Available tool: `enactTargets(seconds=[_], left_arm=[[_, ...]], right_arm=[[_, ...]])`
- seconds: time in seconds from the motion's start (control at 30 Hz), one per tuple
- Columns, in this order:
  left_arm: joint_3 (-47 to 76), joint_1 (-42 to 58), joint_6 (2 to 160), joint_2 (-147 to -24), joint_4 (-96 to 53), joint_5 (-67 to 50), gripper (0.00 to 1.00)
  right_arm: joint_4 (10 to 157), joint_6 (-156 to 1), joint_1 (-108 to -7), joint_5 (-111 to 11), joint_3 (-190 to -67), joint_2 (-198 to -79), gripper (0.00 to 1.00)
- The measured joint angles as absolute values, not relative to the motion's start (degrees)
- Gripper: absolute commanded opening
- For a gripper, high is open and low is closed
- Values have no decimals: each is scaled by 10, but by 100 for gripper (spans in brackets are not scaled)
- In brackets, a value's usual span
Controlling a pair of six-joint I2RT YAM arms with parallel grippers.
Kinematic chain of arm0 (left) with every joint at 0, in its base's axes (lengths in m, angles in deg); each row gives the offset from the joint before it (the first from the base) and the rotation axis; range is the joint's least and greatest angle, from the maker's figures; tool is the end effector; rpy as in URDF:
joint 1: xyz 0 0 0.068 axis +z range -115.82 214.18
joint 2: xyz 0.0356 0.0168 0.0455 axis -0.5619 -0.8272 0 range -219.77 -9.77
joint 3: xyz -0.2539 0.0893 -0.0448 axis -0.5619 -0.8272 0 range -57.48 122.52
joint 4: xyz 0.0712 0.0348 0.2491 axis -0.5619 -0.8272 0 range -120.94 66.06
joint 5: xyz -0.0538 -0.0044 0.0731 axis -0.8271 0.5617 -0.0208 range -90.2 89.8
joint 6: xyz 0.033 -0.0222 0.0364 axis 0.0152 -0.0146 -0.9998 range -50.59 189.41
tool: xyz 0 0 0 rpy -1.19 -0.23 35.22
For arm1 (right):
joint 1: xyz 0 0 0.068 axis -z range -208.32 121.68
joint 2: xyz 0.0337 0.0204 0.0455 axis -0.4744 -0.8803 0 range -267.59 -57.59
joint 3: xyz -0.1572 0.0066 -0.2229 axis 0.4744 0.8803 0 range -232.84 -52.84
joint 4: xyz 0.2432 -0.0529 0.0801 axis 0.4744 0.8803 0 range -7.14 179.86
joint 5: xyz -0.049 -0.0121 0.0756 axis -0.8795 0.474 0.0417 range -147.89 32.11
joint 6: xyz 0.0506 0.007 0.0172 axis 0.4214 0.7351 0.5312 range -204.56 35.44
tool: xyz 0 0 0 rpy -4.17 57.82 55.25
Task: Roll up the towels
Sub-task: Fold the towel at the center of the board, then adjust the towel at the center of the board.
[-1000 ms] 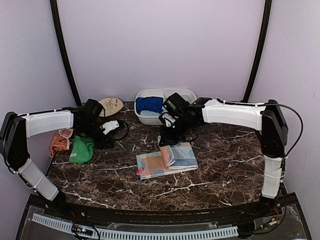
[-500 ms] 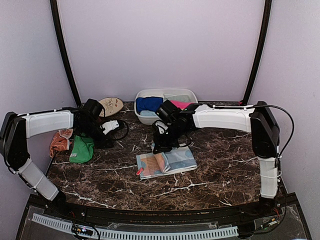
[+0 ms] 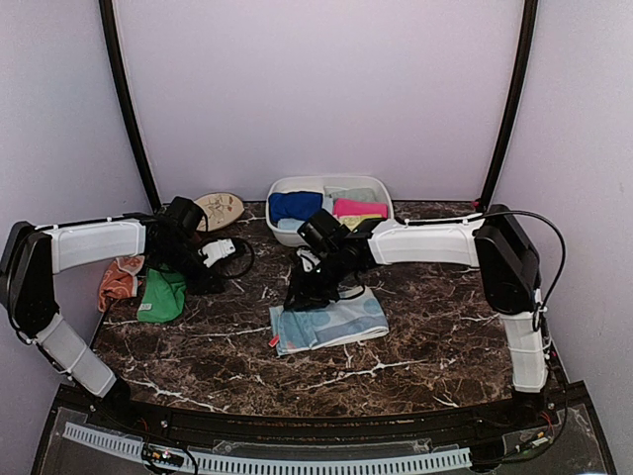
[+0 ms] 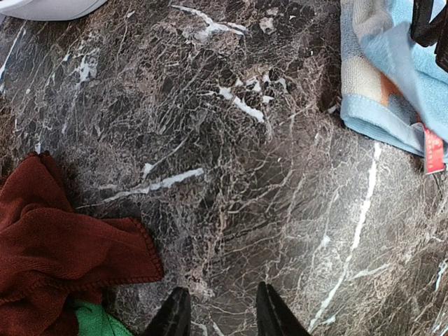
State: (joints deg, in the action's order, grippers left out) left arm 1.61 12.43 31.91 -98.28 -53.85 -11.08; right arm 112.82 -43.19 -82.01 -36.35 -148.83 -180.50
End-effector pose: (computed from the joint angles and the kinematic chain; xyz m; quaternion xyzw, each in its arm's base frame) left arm 0.2869 -0.1216 0.2158 0.4964 0.8221 -0.0545 0.2733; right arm 0.2663 0.3846 0.1881 -0.1540 0.9305 0.3274 0.0570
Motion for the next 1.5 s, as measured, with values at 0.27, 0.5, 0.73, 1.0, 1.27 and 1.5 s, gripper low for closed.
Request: enactTargets(seconds=[0.27,0.5,0.73,1.0,1.27,1.5], left_arm=[[16,124,319,-983,-538,-111,34],[16,124,320,-992,-538,-118,34],[75,94,328,-1044,-551,-156,32],[226,-57,311,-1149,-583,-177,32],[343,-145,291,-1277,-619,-173,20],[346,-161,294,-1298,-624,-153,11]], right_arm=[[1068,-398,-822,-329,-1481,-1805,36],[1047,-396,-809,-313,-1450,-1765,28],[1036,-419,-724,-324,-1298,-1620,14],[1032,-442,-665,-340,-1140,-1581,13],[1001,-448,-656,-337,-1101,-1588,11],[981,-449,-654,-337,-1087,-1589,11]])
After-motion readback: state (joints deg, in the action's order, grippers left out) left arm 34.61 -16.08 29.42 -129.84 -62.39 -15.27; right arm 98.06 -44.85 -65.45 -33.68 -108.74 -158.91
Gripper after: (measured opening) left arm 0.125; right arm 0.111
